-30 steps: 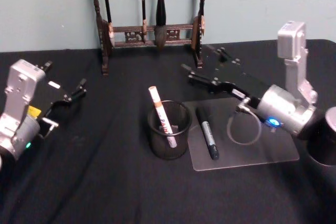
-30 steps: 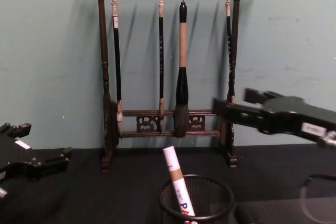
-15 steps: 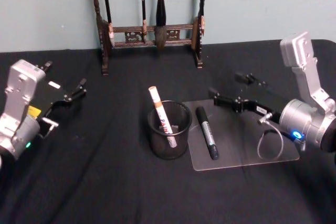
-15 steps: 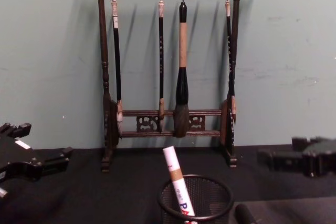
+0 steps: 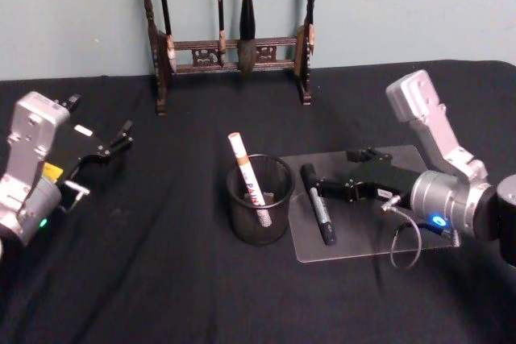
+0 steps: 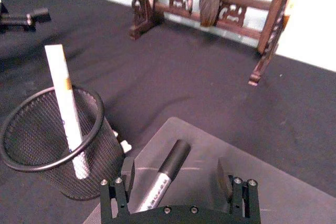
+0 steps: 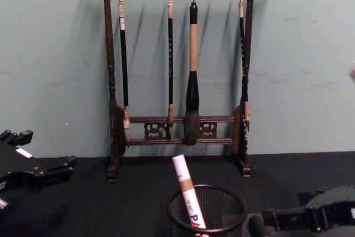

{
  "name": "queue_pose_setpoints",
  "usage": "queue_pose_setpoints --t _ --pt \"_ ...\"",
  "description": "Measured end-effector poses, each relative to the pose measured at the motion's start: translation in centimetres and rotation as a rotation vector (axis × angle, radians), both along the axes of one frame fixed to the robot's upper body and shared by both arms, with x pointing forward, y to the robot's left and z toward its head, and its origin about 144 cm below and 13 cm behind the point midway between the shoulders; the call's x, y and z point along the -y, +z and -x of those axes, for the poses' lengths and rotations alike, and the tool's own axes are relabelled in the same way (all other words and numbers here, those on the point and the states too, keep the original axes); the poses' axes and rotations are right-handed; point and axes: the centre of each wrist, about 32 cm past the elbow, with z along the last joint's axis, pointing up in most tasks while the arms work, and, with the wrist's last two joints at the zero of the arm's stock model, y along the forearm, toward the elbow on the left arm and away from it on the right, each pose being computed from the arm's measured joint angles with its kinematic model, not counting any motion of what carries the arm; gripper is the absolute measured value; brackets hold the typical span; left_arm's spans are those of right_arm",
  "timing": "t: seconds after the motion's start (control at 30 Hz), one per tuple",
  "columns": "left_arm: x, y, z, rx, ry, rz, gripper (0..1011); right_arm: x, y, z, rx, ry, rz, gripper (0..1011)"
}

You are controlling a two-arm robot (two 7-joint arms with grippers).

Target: Pick up the water-based marker from the table and place it into the pen holder.

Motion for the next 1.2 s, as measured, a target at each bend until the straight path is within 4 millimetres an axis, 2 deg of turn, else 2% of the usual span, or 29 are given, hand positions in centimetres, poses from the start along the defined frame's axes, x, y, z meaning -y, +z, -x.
queue_pose_setpoints --t 0.63,1.2 --pt "0.0 0.0 0.0 0.0 0.0 0.0 1001 -2.3 -1.1 -1.5 -0.013 0.037 0.129 1002" --pt "0.0 0.0 0.0 0.0 0.0 0.0 1001 -2.8 -1.7 -2.0 -0.032 0.041 0.122 1003"
